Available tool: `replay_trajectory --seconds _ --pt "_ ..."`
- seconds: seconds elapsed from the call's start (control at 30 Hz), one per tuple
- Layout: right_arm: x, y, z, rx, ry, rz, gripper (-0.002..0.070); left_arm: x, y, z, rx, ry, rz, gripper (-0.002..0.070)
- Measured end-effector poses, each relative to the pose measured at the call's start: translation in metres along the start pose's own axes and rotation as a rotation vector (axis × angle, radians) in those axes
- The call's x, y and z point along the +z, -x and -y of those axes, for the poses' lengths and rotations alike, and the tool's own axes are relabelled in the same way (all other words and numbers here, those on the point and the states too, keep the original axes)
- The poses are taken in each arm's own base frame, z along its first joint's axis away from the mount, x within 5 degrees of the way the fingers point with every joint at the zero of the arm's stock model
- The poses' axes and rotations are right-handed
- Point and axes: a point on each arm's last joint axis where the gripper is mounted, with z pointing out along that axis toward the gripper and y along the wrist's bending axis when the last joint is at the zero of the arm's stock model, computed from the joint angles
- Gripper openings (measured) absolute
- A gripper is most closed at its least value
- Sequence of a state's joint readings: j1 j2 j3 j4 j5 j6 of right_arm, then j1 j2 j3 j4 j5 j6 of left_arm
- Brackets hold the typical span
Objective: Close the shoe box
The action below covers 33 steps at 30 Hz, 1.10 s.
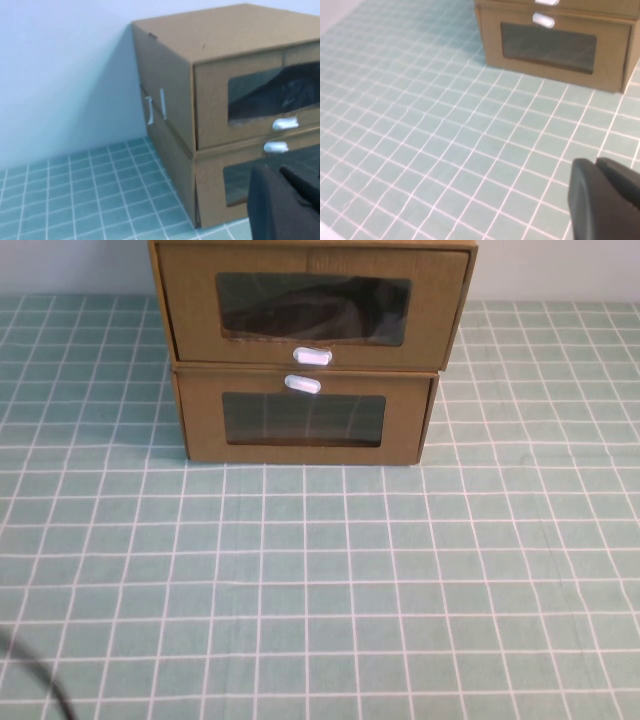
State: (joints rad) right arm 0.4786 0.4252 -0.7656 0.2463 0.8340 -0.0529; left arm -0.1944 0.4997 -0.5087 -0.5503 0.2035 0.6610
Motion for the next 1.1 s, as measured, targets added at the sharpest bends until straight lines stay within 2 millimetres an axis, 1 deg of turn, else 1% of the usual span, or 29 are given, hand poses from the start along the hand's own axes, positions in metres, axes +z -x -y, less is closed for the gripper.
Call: replay_trajectory --seconds 0.07,0.13,0.2,0.27,0.33,0.43,0.5,0.57,0.73,1.1 --pt "-0.005 -0.014 0.001 -0.001 -0.001 0.051 -0.0011 -0.016 -0.018 0.002 -0.015 0.022 0.044 -0.0005" --pt "-0.003 -0.028 0.004 0.003 -0.006 0.094 -0.0011 -0.028 -0.033 0.004 -0.029 0.039 0.089 -0.0005" --pt "0.003 -0.039 0.008 0.009 -0.013 0.126 -0.0011 -0.039 -0.049 0.007 -0.037 0.043 0.122 -0.0005" --pt "0.012 -0.051 0.012 0.015 -0.024 0.134 -0.0011 -0.044 -0.066 0.010 -0.040 0.038 0.122 -0.0005" --pt "0.024 -0.063 0.017 0.018 -0.038 0.136 -0.0011 -0.046 -0.082 0.013 -0.041 0.032 0.114 -0.0005" --pt "0.041 -0.082 0.024 0.027 -0.061 0.147 -0.0011 -0.043 -0.110 0.016 -0.045 0.024 0.062 -0.0005" --pt "0.048 -0.090 0.028 0.032 -0.074 0.167 -0.0011 -0.040 -0.128 0.018 -0.050 0.021 0.015 -0.0005" --pt "0.053 -0.099 0.031 0.036 -0.081 0.161 -0.0011 -0.038 -0.140 0.019 -0.053 0.016 -0.019 -0.0005" --pt "0.059 -0.113 0.033 0.043 -0.088 0.111 -0.0011 -0.038 -0.144 0.021 -0.063 0.005 -0.039 -0.0005" --pt "0.059 -0.116 0.033 0.041 -0.086 0.085 -0.0011 -0.038 -0.144 0.021 -0.073 0.000 -0.043 -0.0005"
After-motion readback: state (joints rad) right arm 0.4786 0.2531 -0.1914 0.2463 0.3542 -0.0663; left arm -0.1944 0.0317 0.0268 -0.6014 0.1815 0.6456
